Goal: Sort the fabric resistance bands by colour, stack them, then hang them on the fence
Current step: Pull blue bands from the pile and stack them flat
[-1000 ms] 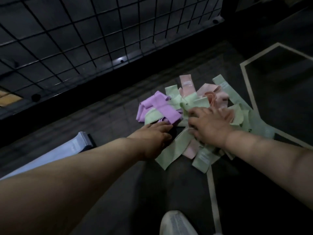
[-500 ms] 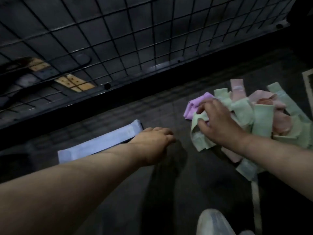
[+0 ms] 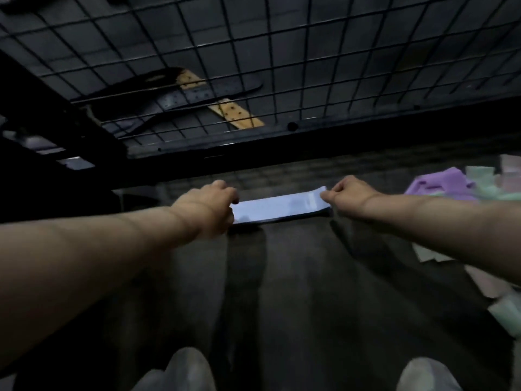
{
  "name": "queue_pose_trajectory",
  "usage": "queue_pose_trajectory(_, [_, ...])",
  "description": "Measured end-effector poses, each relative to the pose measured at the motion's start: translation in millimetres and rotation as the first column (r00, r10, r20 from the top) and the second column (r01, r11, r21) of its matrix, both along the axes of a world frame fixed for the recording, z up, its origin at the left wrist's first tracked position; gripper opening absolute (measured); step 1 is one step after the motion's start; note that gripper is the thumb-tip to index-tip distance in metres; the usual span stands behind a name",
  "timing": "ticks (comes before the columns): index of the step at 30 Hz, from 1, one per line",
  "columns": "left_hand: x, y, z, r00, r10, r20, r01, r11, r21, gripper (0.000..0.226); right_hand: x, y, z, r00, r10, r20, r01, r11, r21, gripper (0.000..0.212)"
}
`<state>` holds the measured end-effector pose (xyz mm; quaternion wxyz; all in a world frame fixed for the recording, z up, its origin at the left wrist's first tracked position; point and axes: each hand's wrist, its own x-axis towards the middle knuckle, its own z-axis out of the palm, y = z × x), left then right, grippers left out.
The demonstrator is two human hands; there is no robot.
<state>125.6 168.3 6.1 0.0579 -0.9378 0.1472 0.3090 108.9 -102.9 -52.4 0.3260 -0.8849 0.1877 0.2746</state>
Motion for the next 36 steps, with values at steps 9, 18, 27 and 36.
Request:
queue_pose_trajectory(9, [12.0,46.0,-61.5,0.676,0.736,0.022,-0.704,0.655,-0.273,0.072,26.1,-6.0,-35.1,0.985,-0.102,-0.136,0.098,0.995,-0.036,0.050])
queue_pose_trajectory(18, [-1.2,41.1,-94.3,0.336,0.911,-0.237,-0.905,0.244,-0.347,0.065,0.1,23.3,-29.3,0.799,0.498,0.336,-0.372,0.850,-0.374,0.041])
queue_pose_trajectory(27, [7.1,41.4,-95.3,0.210,0.888,-0.409,-0.920,0.037,-0.391,0.020,3.4,69.9,-41.8,0.596,0.739,0.315,-0.639,0.674,-0.371,0.029])
queue_pose_trajectory(36, [4.2,39.4,-97.2,0.236,0.892,-0.385,-0.896,0.047,-0.441,0.029,-2.2,73.8,-52.4,0.550,0.808,0.213,-0.732,0.589,-0.343,0.031])
